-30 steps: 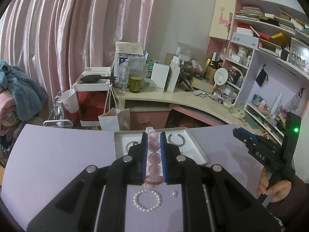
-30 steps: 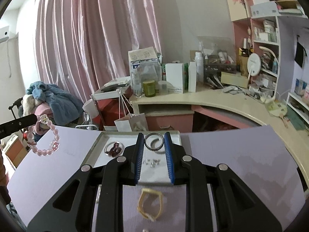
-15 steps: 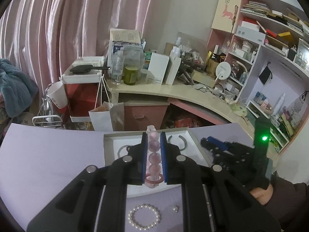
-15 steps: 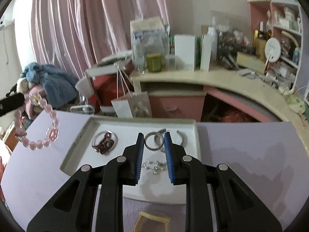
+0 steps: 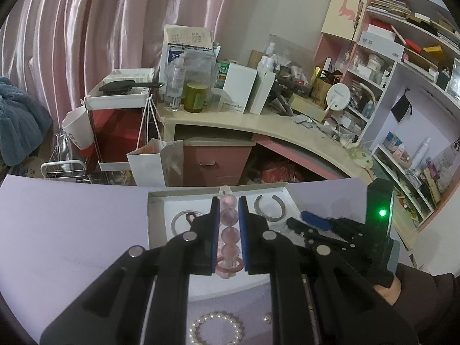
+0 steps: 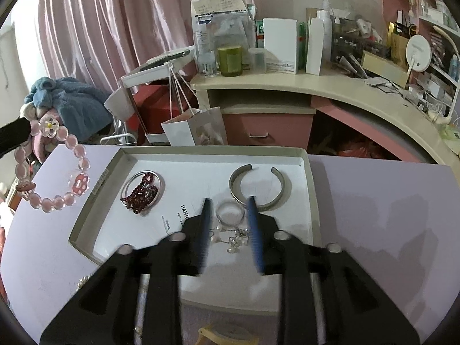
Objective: Organize jewelry
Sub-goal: 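Carry the ring and pink bracelet over the white tray and open both tools, then move the right tool to a pearl stud earring while the left tool reaches the pearl bracelet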
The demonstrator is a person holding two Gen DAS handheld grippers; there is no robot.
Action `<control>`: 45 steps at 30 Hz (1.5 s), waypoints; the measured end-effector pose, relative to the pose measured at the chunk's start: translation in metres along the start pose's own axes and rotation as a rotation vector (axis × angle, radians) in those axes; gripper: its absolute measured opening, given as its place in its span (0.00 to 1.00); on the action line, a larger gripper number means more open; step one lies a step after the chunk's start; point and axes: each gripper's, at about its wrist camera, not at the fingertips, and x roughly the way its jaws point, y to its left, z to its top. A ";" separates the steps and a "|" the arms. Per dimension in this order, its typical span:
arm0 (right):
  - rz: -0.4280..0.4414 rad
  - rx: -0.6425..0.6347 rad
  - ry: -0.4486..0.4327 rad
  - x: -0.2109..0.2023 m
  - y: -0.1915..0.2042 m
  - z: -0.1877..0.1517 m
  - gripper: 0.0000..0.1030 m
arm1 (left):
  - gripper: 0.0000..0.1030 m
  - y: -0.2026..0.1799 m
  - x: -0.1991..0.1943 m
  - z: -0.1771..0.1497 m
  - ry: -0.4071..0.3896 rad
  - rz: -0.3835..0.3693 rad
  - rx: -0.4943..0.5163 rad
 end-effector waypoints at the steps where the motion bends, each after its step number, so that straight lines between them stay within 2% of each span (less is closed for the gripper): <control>1: -0.003 0.004 -0.022 -0.005 -0.002 0.000 0.62 | 0.13 0.000 0.000 0.000 0.000 0.000 0.000; 11: -0.040 0.117 -0.057 -0.025 -0.037 0.001 0.62 | 0.13 -0.004 0.004 -0.006 0.007 -0.002 0.006; 21: -0.050 0.152 -0.054 -0.032 -0.048 -0.013 0.62 | 0.14 0.000 0.021 -0.014 0.042 0.006 -0.020; 23: -0.051 0.155 -0.062 -0.036 -0.048 -0.015 0.62 | 0.27 0.003 0.016 -0.011 0.017 -0.002 -0.046; 25: -0.051 0.159 -0.070 -0.041 -0.049 -0.016 0.62 | 0.32 0.005 0.005 -0.008 -0.023 0.004 -0.052; 31: -0.046 0.168 -0.095 -0.057 -0.048 -0.022 0.62 | 0.32 0.015 -0.026 -0.003 -0.086 0.038 -0.070; 38: -0.050 0.158 -0.132 -0.085 -0.045 -0.035 0.62 | 0.37 0.022 -0.062 -0.016 -0.134 0.086 -0.083; 45: -0.047 0.153 -0.147 -0.108 -0.039 -0.057 0.62 | 0.50 0.016 -0.091 -0.045 -0.165 0.145 -0.058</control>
